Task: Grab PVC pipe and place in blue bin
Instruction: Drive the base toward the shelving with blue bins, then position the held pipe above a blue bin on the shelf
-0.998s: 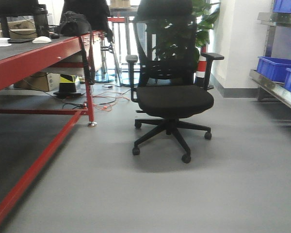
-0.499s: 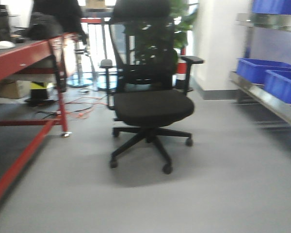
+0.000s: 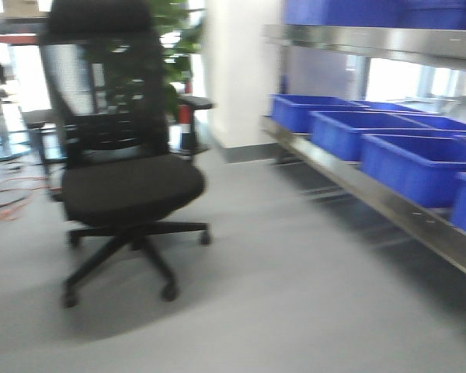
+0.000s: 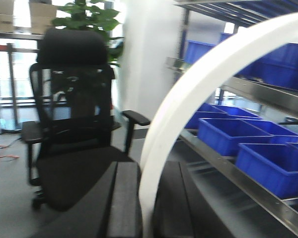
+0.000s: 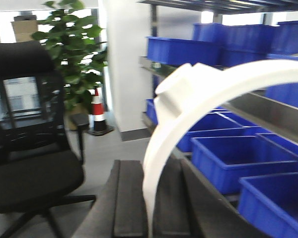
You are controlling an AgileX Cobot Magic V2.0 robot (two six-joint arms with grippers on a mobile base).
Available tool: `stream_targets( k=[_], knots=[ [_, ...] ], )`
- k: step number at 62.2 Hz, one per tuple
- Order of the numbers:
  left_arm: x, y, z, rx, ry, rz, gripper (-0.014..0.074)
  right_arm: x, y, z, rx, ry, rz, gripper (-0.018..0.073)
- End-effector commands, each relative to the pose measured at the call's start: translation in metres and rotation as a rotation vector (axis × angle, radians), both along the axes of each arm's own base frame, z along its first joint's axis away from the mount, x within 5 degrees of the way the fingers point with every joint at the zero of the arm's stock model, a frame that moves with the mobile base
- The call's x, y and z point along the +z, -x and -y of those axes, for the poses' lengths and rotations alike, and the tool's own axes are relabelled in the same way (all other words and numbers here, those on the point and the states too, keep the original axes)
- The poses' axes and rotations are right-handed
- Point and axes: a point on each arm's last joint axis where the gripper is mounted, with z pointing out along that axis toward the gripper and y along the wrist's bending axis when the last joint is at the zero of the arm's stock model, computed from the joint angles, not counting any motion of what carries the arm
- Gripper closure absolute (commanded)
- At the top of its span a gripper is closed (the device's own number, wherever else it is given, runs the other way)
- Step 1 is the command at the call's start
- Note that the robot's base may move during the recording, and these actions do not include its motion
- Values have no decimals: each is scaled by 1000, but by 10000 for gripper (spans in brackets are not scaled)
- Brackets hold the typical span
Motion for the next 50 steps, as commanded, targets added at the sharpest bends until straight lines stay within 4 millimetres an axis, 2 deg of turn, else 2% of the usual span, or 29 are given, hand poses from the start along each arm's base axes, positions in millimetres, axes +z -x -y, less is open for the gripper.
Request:
stream_targets(
  k=[1,50],
  knots=[
    [3,2,-1,6,12,31,707,3,1,0,-3,5,32,721],
    [3,2,-1,6,12,31,707,3,1,0,-3,5,32,721]
  ],
)
